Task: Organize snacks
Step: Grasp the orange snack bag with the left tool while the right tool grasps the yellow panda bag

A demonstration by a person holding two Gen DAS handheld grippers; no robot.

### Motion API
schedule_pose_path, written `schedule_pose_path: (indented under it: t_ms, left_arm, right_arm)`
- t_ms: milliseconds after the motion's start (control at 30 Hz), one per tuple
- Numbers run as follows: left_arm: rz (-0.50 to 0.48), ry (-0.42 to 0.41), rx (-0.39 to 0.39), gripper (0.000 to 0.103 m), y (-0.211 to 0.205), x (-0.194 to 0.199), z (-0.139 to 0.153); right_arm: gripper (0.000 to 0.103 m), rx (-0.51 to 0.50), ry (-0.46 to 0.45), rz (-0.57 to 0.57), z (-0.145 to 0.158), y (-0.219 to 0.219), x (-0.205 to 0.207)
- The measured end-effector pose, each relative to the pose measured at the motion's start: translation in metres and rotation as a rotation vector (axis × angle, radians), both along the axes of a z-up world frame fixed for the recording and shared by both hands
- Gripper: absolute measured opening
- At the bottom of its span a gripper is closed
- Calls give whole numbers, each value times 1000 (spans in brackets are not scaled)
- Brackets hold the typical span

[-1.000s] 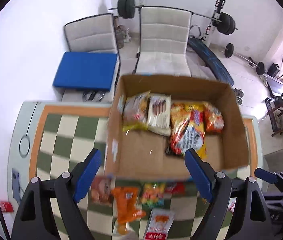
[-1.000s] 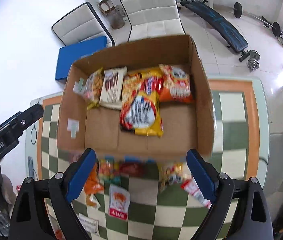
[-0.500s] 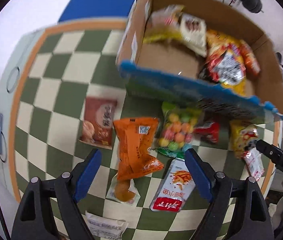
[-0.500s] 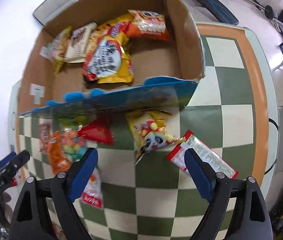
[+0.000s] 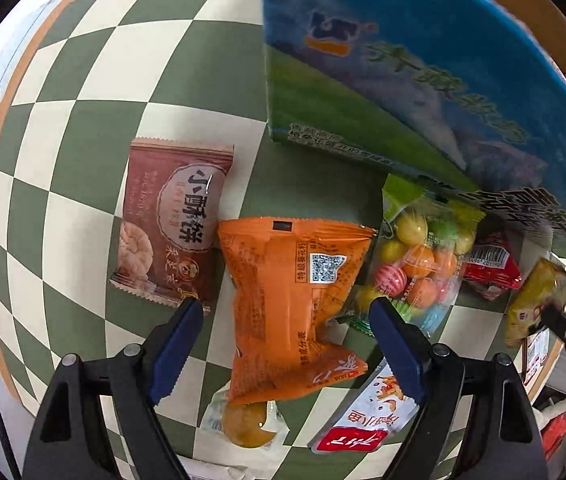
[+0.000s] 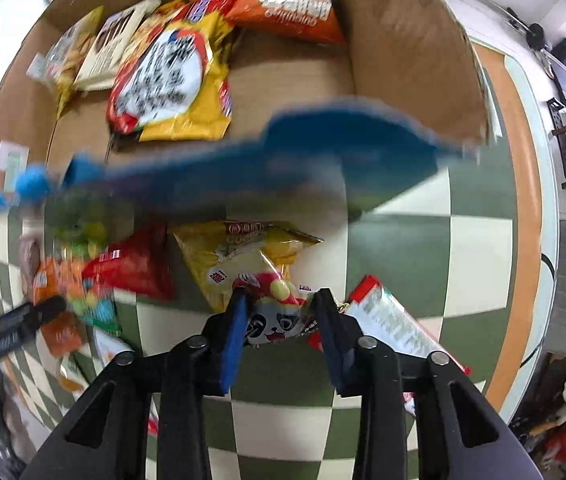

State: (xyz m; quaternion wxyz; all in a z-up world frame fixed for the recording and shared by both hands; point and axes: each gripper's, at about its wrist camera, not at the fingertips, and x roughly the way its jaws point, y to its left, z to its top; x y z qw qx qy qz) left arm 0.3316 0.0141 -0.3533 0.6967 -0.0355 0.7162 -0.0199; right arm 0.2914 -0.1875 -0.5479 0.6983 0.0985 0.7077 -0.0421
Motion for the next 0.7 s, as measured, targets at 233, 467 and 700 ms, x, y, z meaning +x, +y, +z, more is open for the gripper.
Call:
schedule_pose_path:
  t_ms: [233, 467, 700]
  left_arm:
    - [8, 2, -41, 52, 5, 1, 2]
    - [-55, -4, 3, 42, 3, -34, 8]
    - [-85, 5, 32, 44, 5, -61, 10]
  right_arm:
    - [24, 106, 51, -58, -5, -10, -31]
    - [25, 171, 99, -103, -3, -13, -62]
    - [73, 165, 135, -18, -3, -4, -53]
